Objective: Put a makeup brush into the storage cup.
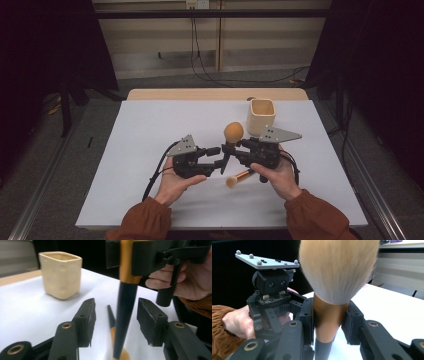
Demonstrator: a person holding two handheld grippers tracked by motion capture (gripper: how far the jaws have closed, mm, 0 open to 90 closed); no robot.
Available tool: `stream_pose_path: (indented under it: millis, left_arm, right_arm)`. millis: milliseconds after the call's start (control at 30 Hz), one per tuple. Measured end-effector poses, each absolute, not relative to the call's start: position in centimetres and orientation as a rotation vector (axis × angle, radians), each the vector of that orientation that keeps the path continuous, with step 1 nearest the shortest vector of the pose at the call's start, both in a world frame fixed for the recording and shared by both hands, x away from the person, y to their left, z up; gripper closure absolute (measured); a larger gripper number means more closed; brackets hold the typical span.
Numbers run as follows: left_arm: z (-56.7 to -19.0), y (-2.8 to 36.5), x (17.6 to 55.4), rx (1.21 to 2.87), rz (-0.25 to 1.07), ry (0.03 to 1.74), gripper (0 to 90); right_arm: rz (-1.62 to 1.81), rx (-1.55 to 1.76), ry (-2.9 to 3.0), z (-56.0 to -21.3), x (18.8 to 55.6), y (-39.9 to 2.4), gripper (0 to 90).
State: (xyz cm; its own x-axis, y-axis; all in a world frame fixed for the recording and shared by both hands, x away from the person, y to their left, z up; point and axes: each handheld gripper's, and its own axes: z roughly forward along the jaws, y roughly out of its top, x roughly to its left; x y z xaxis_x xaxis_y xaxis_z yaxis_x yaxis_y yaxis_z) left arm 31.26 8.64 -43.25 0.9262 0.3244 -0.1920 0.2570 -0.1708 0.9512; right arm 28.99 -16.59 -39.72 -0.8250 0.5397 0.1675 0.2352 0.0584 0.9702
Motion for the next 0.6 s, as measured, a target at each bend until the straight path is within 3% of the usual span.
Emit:
stream_pose_path:
  millis: [300,600]
  left_arm:
    - [-42.8,9.5,31.3,1.771,0.165,0.532,16.7]
    - [-42.9,11.7,31.2,1.784,0.201,0.592,4.2]
  right_arm:
    - [1.838,0.801,2.075,-39.5,29.2,-17.4,65.6]
    - [1.814,0.814,2.054,-39.2,29.2,-18.3,65.6]
